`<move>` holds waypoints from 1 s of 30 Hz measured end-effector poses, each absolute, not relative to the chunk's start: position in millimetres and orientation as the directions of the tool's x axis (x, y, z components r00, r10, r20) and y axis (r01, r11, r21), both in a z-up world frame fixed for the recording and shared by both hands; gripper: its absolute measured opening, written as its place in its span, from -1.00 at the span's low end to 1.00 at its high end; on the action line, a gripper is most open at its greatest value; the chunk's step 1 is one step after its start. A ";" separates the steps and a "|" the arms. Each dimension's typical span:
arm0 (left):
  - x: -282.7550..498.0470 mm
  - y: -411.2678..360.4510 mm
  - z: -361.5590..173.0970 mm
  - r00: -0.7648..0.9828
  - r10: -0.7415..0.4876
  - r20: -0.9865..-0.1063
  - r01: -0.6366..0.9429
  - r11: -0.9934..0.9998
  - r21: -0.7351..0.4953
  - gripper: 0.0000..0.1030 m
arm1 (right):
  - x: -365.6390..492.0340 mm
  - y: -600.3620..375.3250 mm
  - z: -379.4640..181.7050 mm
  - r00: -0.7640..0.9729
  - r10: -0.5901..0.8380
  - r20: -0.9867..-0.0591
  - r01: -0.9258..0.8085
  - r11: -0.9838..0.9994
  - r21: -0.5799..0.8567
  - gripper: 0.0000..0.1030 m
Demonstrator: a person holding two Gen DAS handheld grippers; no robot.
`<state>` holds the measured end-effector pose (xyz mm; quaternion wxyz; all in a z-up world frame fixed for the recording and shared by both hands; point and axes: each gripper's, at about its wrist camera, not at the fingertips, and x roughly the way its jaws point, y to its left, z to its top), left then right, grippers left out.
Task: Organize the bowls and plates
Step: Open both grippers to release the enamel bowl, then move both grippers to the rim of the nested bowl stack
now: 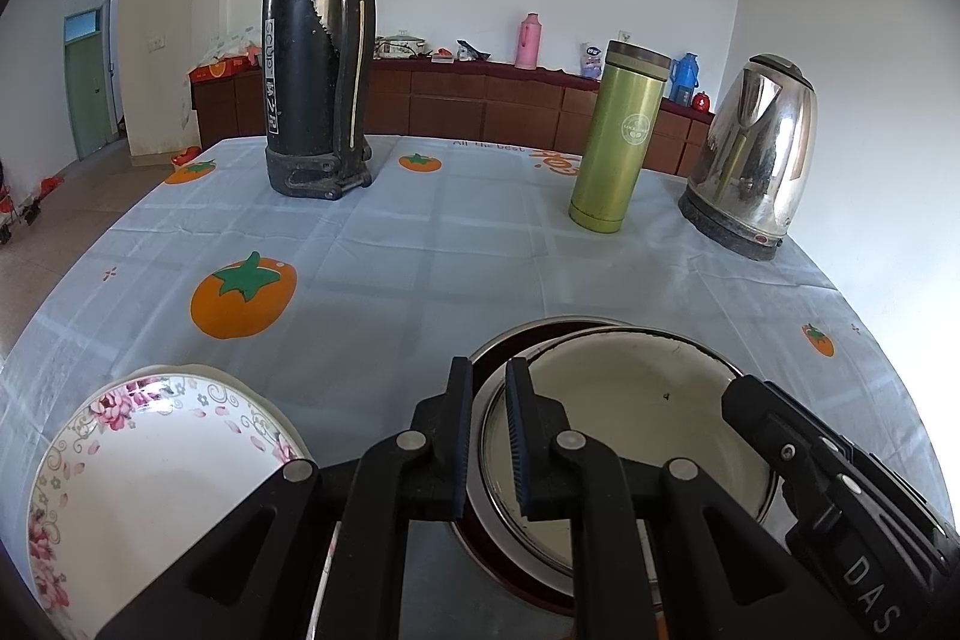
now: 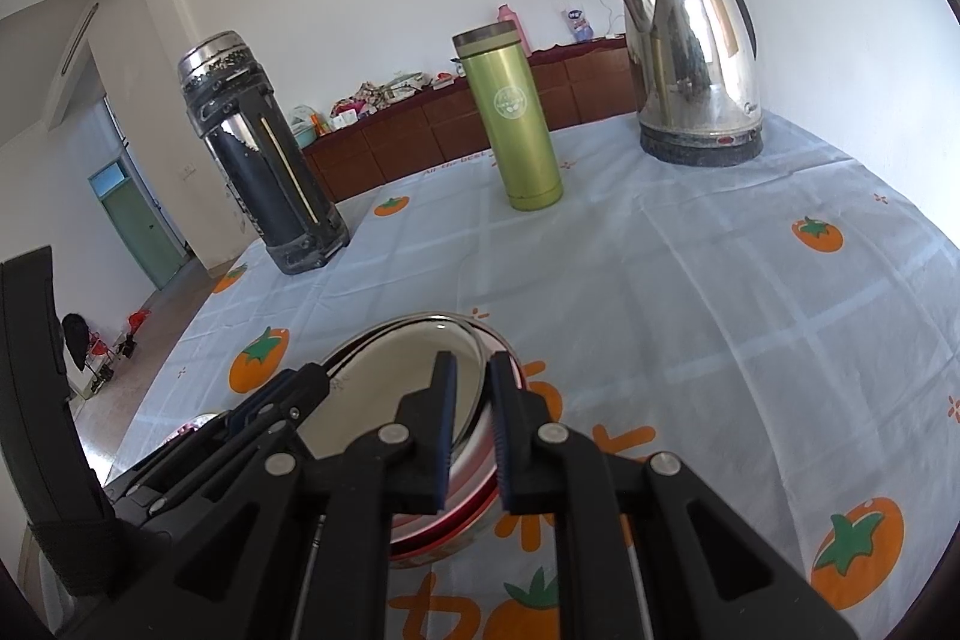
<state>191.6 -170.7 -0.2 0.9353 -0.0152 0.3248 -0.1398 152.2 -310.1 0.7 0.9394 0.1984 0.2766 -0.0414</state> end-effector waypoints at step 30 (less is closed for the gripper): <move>179.5 -168.4 17.4 0.821 -0.203 -0.534 0.208 0.977 -0.051 0.46 | 126.2 -325.6 11.1 0.919 -0.053 -0.390 0.215 0.898 0.384 0.62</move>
